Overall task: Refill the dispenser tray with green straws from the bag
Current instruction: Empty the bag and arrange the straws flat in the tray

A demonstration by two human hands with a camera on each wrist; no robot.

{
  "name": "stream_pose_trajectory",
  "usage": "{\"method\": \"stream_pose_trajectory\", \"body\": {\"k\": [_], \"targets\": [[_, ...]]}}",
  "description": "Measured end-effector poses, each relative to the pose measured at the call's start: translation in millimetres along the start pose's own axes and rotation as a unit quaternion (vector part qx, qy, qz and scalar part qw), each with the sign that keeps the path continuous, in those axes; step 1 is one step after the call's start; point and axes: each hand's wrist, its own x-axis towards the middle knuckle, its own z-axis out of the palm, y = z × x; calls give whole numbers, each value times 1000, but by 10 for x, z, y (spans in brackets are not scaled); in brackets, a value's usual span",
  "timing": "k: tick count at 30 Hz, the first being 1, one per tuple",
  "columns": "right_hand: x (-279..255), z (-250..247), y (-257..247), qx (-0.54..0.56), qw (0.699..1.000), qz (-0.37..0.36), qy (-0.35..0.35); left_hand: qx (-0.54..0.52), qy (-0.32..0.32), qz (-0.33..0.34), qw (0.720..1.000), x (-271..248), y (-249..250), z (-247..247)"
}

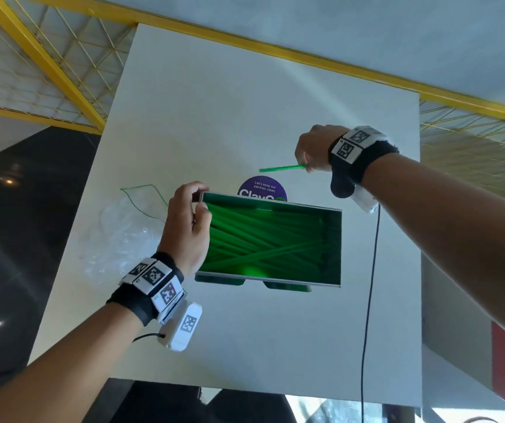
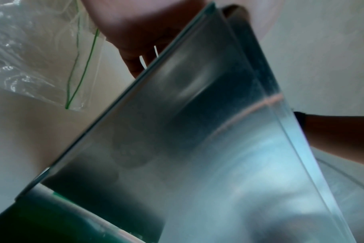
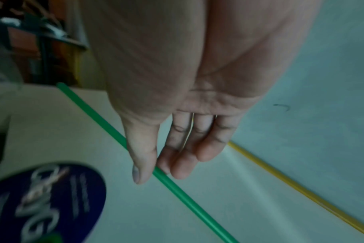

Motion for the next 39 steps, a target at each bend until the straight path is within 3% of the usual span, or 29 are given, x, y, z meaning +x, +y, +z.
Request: {"method": "stream_pose_trajectory", "body": {"k": [4, 7, 9, 13, 18, 21, 27, 30, 33, 39], "targets": [[-487, -305, -59, 124, 984, -7, 124, -4, -1, -1, 1000, 6, 31, 16], [-971, -547, -321, 191, 957, -68, 205, -28, 0, -13, 1000, -16, 120, -9], [-1271, -645, -541, 228, 941, -111, 223, -75, -11, -49, 996, -5, 180, -63], [-1461, -443, -950, 247, 947, -145, 147, -162, -32, -98, 981, 50, 292, -195], [-1238, 122, -1189, 103, 991, -69, 51, -268, -39, -172, 947, 105, 304, -284], [-1119, 332, -1239, 63, 997, -32, 20, -223, -44, -151, 962, 44, 338, -257], [-1173, 575, -1296, 55, 998, -20, 31, -109, -40, -86, 989, -65, 353, -251], [-1117, 715, -1353, 48, 999, 1, 23, -128, -37, -93, 987, -86, 369, -221], [-1049, 679, -1429, 52, 997, 9, 62, -136, -35, -108, 984, -87, 399, -237], [-1026, 663, -1422, 30, 996, -15, 81, -115, -40, -95, 988, -103, 379, -259]]}}
